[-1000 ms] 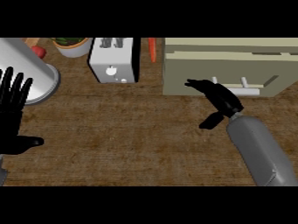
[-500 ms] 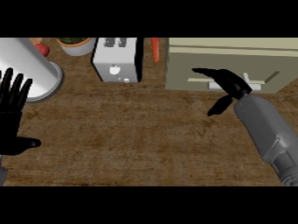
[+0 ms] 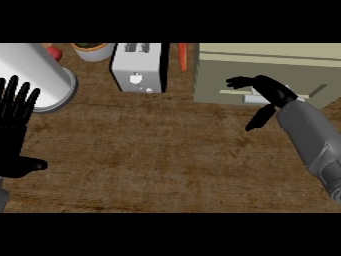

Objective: Pick up the cup, place it into the drawer and close the drawer

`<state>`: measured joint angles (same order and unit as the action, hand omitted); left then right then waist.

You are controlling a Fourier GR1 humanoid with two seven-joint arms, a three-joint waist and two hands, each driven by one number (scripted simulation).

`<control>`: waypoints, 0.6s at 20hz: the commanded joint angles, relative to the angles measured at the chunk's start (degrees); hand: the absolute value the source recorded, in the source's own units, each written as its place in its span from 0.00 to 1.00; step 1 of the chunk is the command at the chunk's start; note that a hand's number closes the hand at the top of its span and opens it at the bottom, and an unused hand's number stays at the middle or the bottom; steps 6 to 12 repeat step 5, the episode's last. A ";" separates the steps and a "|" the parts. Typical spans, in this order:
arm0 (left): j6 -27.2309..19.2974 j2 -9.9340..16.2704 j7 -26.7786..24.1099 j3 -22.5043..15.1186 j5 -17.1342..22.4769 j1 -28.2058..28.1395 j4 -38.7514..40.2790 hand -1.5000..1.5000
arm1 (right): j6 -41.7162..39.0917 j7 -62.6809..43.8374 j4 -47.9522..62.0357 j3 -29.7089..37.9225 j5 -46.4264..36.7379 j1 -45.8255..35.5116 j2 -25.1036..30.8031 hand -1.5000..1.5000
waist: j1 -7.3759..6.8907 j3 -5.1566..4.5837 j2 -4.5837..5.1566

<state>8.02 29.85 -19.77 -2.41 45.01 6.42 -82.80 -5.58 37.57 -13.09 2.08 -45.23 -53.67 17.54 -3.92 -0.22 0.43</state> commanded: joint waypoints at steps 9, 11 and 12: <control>-0.85 -0.98 0.27 -0.21 -1.17 1.19 0.18 0.00 | 3.07 -4.29 4.03 2.01 0.07 -4.56 2.83 0.00 | -1.22 0.45 1.74; -0.85 -0.98 0.27 -0.21 -1.17 1.19 0.18 0.00 | 3.07 -4.29 4.03 2.01 0.07 -4.56 2.83 0.00 | -1.22 0.45 1.74; -0.85 -0.98 0.27 -0.21 -1.17 1.19 0.18 0.00 | 3.07 -4.29 4.03 2.01 0.07 -4.56 2.83 0.00 | -1.22 0.45 1.74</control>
